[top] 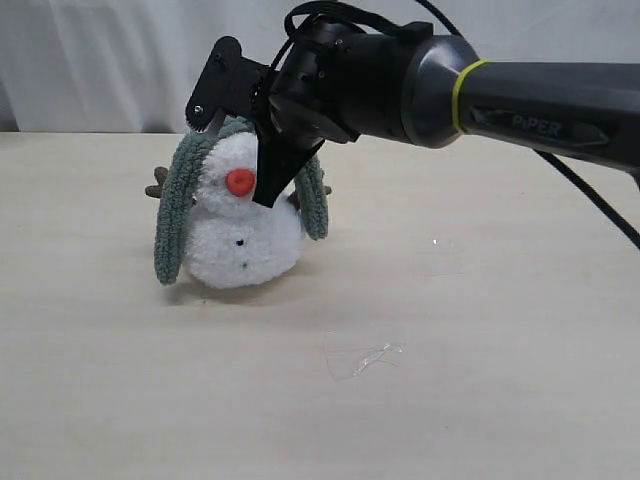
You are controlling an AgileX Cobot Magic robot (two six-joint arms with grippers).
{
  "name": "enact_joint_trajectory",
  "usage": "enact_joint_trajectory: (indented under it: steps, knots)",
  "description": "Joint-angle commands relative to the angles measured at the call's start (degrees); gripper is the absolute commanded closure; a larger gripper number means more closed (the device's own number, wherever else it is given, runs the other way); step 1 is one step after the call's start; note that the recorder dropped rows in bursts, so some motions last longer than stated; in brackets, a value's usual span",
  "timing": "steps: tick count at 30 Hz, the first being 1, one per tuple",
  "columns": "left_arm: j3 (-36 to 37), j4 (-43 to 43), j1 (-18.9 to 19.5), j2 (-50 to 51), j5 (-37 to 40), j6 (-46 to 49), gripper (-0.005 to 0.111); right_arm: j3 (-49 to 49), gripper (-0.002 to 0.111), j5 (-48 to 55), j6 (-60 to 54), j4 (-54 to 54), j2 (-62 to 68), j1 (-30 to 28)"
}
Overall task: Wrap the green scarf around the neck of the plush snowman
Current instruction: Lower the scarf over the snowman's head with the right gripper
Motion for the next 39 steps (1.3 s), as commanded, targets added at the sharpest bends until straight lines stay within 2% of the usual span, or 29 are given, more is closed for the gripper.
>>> enact_joint_trajectory:
  steps: [1,11,23,26,30,39]
  knots:
    - [0.2,-0.1,-0.5,-0.1,-0.7,-0.3,0.095,-0.1,0.104,0.3,1.0,1.2,-0.1,-0.4]
    - [0.2,-0.1,-0.5,-0.1,-0.7,-0.3,0.095,-0.1,0.104,3.3,3.3,2.1,2.7,-1.7]
    - [0.2,-0.1,-0.5,-0.1,-0.7,-0.3,0.095,-0.1,0.104,0.5,6.0,2.4,3.1,-2.4]
    - [0.2,-0.1,-0.5,-0.1,-0.7,-0.3,0.095,-0.1,0.104,0.5,5.7,5.7,3.1,-2.5]
    - [0.2,-0.1,-0.5,-0.1,-0.7,-0.3,0.095,-0.1,0.103,1.6,-0.1,14.4,2.5,-2.5]
    - [0.2,-0.1,-0.5,-0.1,-0.7,-0.3,0.095,-0.1,0.082,2.7,-1.3,18.0,-0.3,-2.5]
